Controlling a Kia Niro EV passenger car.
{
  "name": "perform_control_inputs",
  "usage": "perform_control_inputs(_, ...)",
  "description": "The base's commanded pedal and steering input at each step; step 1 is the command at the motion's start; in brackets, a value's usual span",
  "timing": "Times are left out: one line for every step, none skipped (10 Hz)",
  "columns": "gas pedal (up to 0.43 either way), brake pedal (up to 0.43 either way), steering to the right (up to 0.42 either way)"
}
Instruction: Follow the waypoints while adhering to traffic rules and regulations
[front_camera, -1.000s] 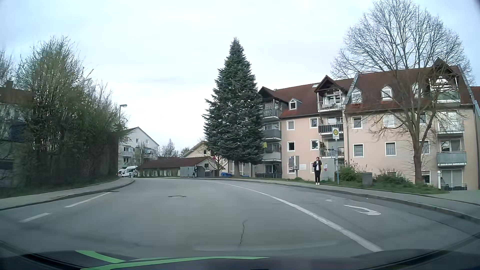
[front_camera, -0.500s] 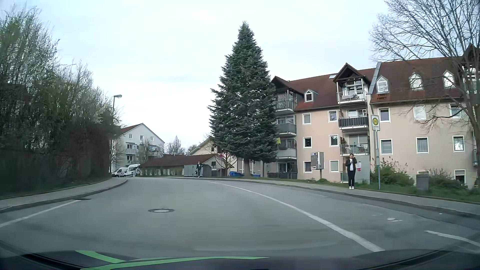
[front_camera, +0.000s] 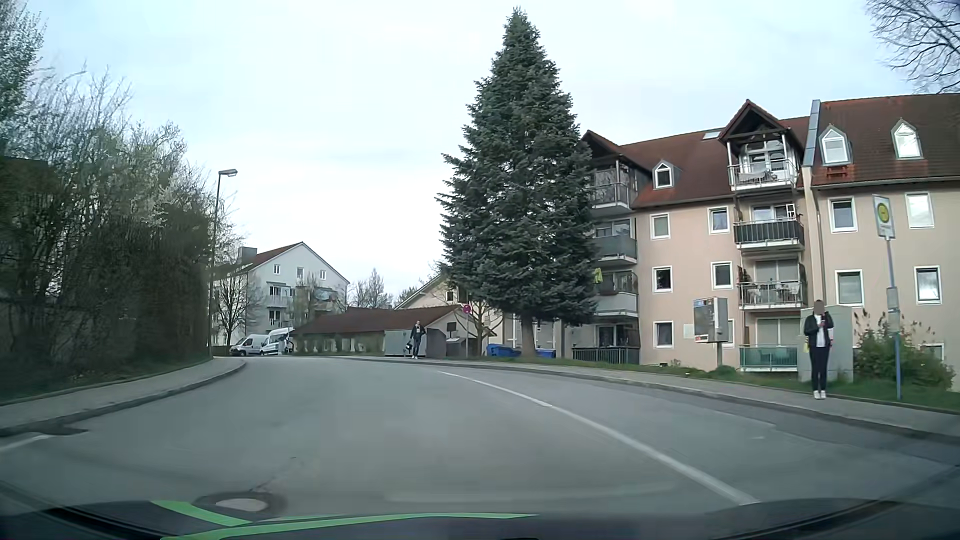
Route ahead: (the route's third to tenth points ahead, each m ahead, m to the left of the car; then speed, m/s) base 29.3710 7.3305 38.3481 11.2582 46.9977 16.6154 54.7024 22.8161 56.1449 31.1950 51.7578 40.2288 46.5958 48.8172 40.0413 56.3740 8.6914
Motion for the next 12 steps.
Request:
perform_control_inputs(0.169,0.000,-0.061)
perform_control_inputs(0.169,0.000,-0.064)
perform_control_inputs(0.169,0.000,-0.065)
perform_control_inputs(0.169,0.000,-0.065)
perform_control_inputs(0.169,0.000,-0.065)
perform_control_inputs(0.169,0.000,-0.065)
perform_control_inputs(0.169,0.000,-0.064)
perform_control_inputs(0.169,0.000,-0.064)
perform_control_inputs(0.169,0.000,-0.064)
perform_control_inputs(0.169,0.000,-0.063)
perform_control_inputs(0.169,0.000,-0.063)
perform_control_inputs(0.169,0.000,-0.063)
